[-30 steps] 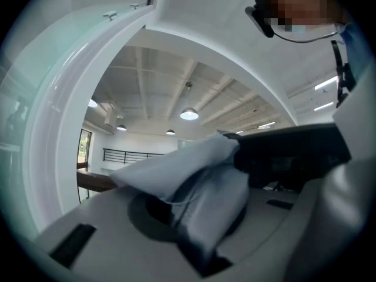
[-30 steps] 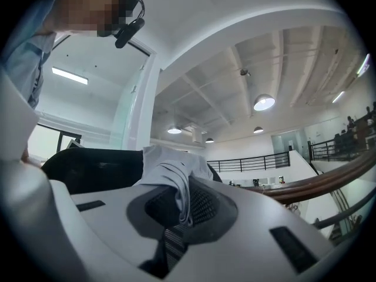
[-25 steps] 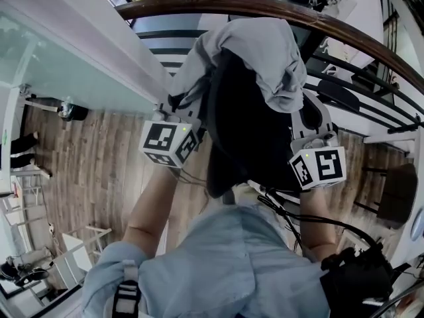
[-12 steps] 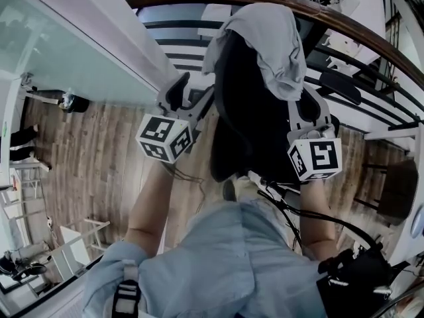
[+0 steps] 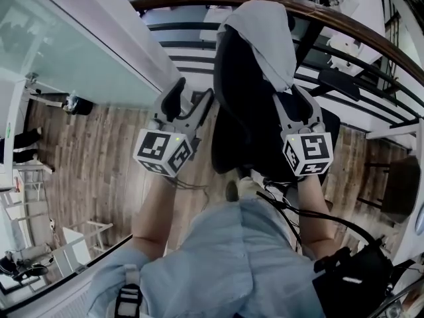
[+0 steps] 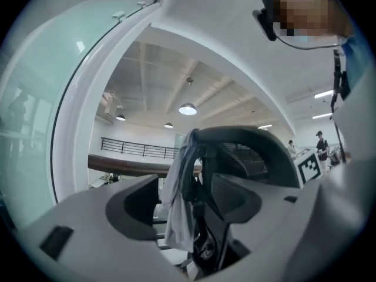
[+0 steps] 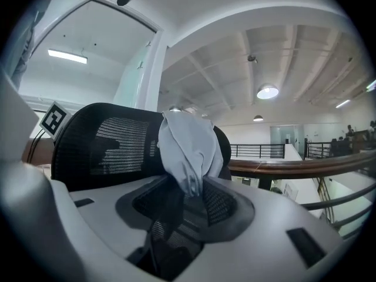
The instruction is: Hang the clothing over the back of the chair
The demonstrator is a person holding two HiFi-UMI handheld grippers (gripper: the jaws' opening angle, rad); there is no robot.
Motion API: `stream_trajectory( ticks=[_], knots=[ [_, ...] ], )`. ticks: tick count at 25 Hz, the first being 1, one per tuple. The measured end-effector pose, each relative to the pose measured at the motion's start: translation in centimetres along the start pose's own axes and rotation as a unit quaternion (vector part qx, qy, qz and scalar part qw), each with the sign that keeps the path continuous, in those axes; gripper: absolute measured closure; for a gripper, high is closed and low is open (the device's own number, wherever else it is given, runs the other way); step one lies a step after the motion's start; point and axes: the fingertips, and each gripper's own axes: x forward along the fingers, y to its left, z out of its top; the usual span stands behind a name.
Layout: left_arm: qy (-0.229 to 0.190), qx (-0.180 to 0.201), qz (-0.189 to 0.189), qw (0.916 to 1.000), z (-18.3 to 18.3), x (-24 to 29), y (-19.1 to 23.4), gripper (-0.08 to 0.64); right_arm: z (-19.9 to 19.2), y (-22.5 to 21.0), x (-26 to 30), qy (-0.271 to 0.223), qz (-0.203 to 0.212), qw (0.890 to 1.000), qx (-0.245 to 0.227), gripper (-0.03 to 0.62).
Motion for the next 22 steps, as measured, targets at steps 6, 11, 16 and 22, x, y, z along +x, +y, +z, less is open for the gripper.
stream_trajectory(
  ticks=[6,11,16,22],
  knots=[
    [-0.069,-0.006,0.018,0.9975,3.9,-2.7,-0.6,0.371,0.9,1.0,-1.3,-0.02,-0.009,0.999,0.024,0.402],
    [-0.105,0.007,0.035,0.9938,6.2,-4.8,-2.9,0.513,5.0,2.6,-3.6,-0.068,-0.008,0.998,0.013,0.453],
    [-0.129,0.035,0.064,0.989,8.4,-6.9,-3.9,0.546,10.0,5.7,-5.4,-0.121,-0.001,0.992,-0.021,0.552],
    [-0.18,0.066,0.095,0.9769,11.8,-8.4,-5.4,0.546,14.1,8.1,-6.3,-0.162,-0.008,0.985,-0.061,0.569]
  ],
)
